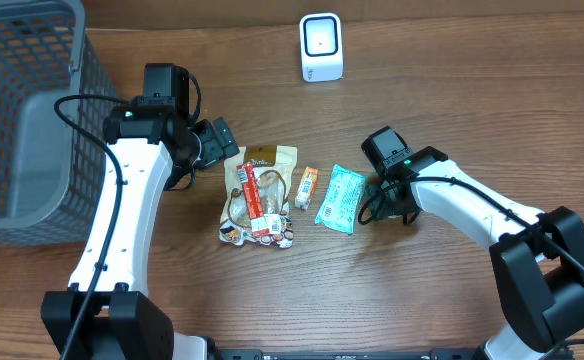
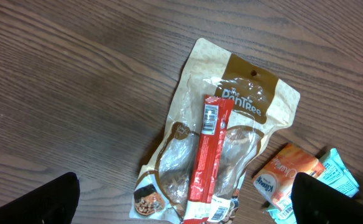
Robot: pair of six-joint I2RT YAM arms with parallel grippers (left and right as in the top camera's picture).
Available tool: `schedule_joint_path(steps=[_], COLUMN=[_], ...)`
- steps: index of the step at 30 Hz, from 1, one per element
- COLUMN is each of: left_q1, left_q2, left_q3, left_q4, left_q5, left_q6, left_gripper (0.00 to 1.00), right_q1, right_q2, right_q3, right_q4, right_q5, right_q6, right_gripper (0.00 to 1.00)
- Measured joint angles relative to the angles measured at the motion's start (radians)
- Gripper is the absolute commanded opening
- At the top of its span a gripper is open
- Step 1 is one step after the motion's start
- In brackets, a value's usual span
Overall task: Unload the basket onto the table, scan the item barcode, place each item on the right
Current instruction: 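Lift the tub with the right gripper and carry it back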
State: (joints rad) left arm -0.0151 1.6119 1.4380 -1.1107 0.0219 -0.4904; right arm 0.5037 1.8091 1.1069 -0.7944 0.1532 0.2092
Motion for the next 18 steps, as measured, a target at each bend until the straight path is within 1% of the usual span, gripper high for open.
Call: schedule_joint_path(steps=[1, 3, 4, 5, 6, 15, 18], left_q1=[0.0, 0.0, 0.0, 0.0, 0.0, 0.0, 0.0], left_q2=[0.0, 0.0, 0.0, 0.0, 0.0, 0.0, 0.0], left_q3=[0.0, 0.0, 0.0, 0.0, 0.0, 0.0, 0.0], left_q4=[0.0, 0.0, 0.0, 0.0, 0.0, 0.0, 0.0], left_q5=[0.0, 0.0, 0.0, 0.0, 0.0, 0.0, 0.0], left_q6=[0.0, 0.0, 0.0, 0.0, 0.0, 0.0, 0.0], left_gripper=[1.0, 1.0, 1.0, 1.0, 1.0, 1.0, 1.0], right_q1=[0.0, 0.0, 0.0, 0.0, 0.0, 0.0, 0.0], right_q2=[0.0, 0.0, 0.0, 0.0, 0.0, 0.0, 0.0], right_q3=[0.001, 0.002, 0.003, 0.003, 0.003, 0.004, 0.004], right_q4=[-0.002, -0.006, -0.01, -0.011, -0.015, 0.018, 0.018], right_q5=[0.0, -0.003, -0.008, -0.013, -0.018, -0.018, -0.019], right_q6=[0.0, 0.0, 0.0, -0.001, 0.005, 0.0, 0.001], right_gripper=[0.65, 0.75, 0.83, 0.88, 0.89, 0.85, 0.77])
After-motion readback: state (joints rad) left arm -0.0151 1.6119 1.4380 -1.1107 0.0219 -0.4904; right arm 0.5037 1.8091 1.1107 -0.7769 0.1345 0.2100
